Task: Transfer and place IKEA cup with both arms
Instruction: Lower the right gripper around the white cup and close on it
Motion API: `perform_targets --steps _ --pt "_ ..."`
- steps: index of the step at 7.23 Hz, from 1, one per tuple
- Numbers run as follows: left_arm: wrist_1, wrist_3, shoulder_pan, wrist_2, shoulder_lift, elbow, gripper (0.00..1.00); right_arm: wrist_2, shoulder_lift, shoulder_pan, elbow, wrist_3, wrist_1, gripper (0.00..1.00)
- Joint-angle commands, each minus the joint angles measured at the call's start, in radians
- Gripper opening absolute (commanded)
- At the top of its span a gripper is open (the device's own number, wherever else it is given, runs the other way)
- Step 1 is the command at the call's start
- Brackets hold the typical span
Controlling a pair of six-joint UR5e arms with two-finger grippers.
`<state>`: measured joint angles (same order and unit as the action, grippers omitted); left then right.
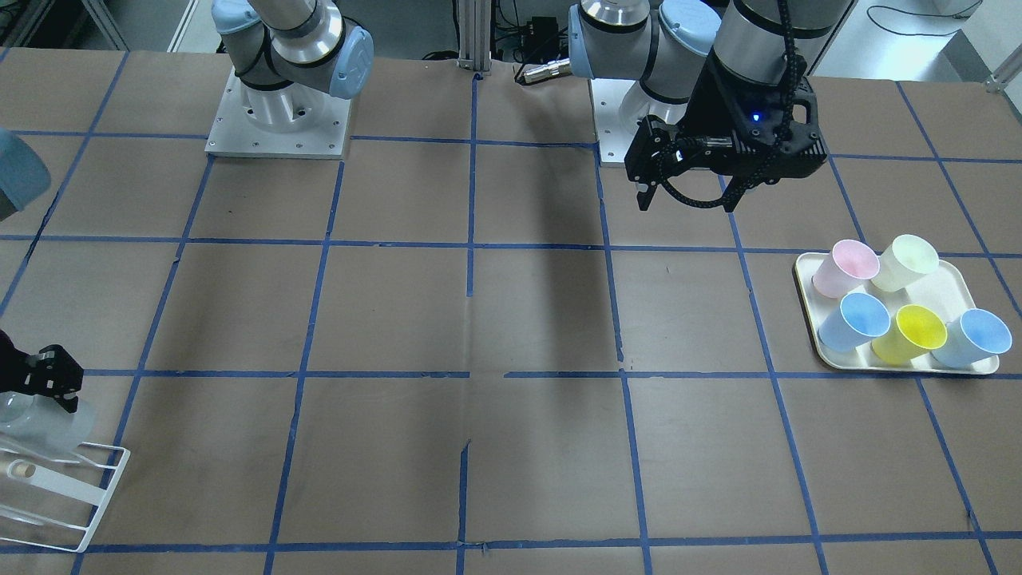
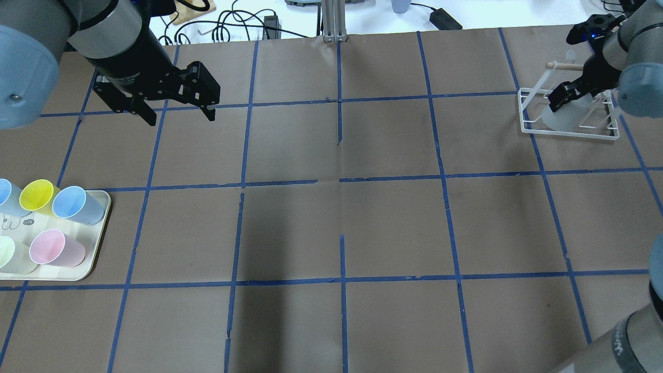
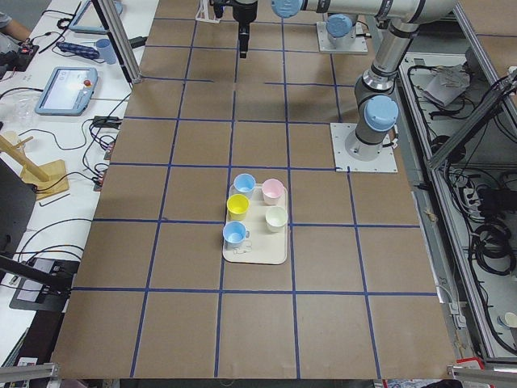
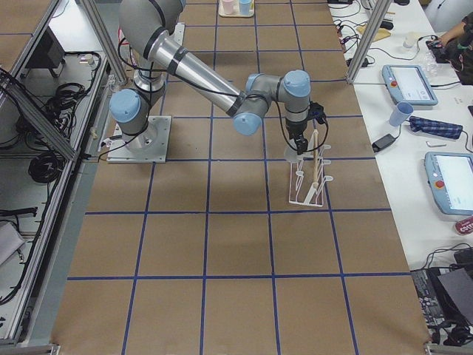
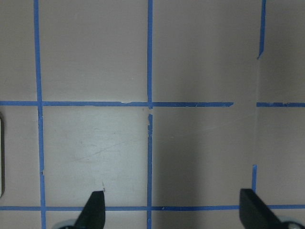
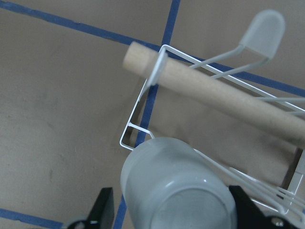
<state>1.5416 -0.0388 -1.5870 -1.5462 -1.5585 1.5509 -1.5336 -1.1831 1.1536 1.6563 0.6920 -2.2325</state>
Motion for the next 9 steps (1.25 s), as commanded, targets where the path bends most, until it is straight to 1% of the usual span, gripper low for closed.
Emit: perform_targets --steps 1,3,5,6,7,8,9 --pt "0.000 0.000 0.001 0.000 0.000 0.000 1.00 -0.003 -0.001 0.000 -0.001 0.000 0.007 0.85" --pt "0.000 0.000 0.001 0.000 0.000 0.000 1.00 -0.005 -0.003 0.000 -0.001 0.000 0.014 0.47" --pt "0.000 0.000 0.001 0.000 0.000 0.002 1.00 -0.007 -0.009 0.000 -0.001 0.000 0.016 0.22" --pt "0.000 0.000 0.001 0.000 0.000 0.002 1.00 -0.007 -0.012 0.000 -0.001 0.000 0.016 0.19" --pt "0.000 0.000 0.001 0.000 0.000 0.002 1.00 -0.007 -0.015 0.000 -0.003 0.000 0.016 0.18" --pt "0.000 0.000 0.001 0.000 0.000 0.002 1.00 -0.025 -0.029 0.000 -0.022 0.000 0.057 0.17" --pt "0.000 0.002 0.002 0.000 0.000 0.000 1.00 -0.037 -0.044 0.000 -0.067 0.000 0.141 0.13"
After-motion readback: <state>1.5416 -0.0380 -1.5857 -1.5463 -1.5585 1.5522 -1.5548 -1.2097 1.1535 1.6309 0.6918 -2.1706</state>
